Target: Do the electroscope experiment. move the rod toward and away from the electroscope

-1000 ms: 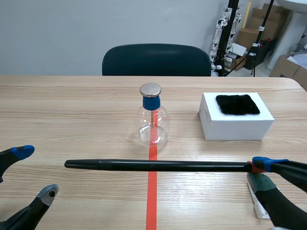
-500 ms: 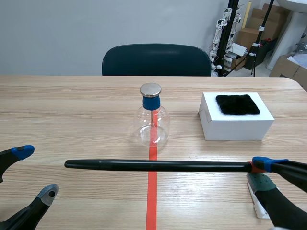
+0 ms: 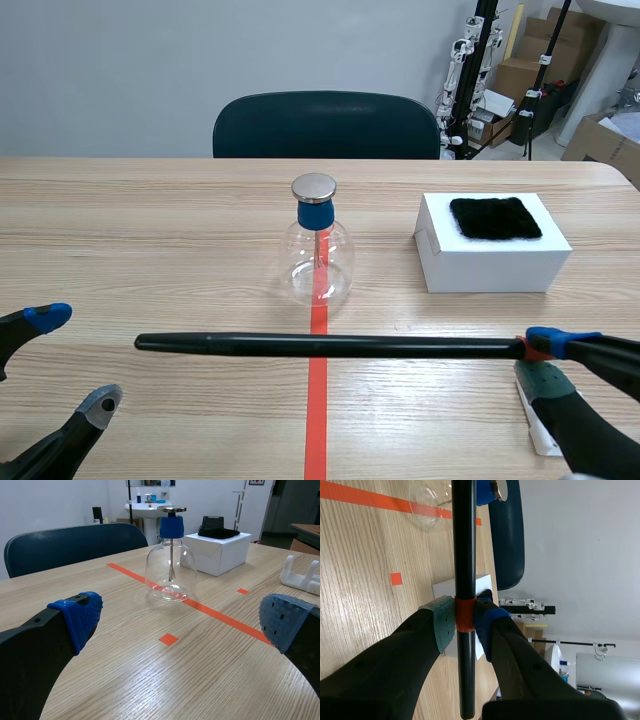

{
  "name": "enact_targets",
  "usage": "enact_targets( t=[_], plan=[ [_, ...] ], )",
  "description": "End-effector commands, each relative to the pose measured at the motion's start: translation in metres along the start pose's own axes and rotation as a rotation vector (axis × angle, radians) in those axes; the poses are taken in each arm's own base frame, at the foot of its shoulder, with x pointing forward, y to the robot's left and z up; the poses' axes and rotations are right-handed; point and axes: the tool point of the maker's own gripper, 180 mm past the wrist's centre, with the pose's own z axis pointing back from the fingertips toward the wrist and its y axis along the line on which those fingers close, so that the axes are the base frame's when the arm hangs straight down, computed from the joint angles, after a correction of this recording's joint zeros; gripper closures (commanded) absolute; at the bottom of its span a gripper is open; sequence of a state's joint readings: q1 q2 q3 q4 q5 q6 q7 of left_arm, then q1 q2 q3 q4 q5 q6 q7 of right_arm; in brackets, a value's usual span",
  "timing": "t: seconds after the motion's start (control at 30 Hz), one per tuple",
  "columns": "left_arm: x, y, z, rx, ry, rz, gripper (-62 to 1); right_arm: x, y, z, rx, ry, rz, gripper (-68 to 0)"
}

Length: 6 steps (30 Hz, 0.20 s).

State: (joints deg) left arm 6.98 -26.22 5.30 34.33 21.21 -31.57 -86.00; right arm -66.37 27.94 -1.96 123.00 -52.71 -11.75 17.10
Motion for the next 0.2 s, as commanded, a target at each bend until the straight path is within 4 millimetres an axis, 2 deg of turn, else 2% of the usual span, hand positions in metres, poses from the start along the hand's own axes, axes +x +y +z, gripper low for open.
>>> enact_targets(
  t=[0.0,0.17],
  plan=[
    [0.0094,0.0044,0.0009,-0.001,-0.033,-0.013,-62.3,-0.0005,-0.0078,-0.0014,-0.031,-0.003,0.008,-6.8],
    [0.0094,0.0044,0.0009,-0.001,-0.033,-0.013,-62.3,-0.0005,-0.0078,-0.0014,-0.031,-0.003,0.008,-6.8]
  ],
)
